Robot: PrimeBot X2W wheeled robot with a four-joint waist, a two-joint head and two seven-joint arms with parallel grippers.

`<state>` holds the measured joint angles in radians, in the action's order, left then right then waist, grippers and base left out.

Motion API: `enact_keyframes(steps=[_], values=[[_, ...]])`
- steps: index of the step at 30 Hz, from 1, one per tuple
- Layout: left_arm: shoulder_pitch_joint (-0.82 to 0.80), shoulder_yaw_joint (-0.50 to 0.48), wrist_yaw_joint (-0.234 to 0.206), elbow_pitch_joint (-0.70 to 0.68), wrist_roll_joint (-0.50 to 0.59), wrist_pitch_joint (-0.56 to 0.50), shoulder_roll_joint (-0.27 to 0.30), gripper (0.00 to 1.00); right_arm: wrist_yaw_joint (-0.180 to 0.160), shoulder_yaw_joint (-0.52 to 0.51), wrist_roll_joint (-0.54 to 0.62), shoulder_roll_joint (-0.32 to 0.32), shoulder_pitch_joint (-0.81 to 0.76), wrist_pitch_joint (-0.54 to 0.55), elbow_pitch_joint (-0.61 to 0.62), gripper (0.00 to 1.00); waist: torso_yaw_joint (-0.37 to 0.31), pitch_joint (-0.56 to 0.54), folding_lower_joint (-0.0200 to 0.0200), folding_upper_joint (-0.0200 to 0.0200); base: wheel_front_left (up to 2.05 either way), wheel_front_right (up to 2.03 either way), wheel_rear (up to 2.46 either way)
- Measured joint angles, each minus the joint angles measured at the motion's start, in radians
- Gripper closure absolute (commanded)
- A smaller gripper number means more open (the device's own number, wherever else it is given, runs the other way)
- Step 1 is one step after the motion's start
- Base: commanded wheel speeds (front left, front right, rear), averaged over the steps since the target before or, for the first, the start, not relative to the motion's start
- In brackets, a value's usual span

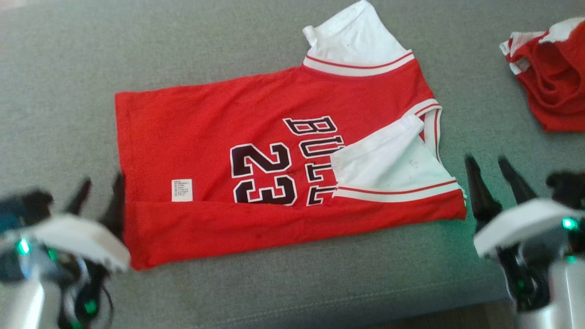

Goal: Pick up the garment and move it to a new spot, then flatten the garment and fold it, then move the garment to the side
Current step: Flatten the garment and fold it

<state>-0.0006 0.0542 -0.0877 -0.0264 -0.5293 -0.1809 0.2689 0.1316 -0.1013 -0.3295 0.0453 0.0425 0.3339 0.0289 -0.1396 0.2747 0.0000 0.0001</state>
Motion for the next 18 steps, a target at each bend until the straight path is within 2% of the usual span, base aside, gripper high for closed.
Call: enact_keyframes(steps=[9, 18], values=[[-0.314, 0.037, 0.03, 0.095, 0.074, -0.156, 0.13, 0.0, 0.0, 0.141, 0.005, 0.03, 0.196, -0.009, 0.011, 0.0, -0.016, 0.099, 0.0, 0.0, 0.0, 0.0, 0.0], [-0.492, 0.085, 0.063, 0.191, 0.106, -0.291, 0.19, 0.0, 0.0, 0.222, -0.005, 0.065, 0.318, -0.04, -0.031, 0.0, -0.041, 0.209, 0.0001, -0.0001, 0.0, 0.0, 0.0]])
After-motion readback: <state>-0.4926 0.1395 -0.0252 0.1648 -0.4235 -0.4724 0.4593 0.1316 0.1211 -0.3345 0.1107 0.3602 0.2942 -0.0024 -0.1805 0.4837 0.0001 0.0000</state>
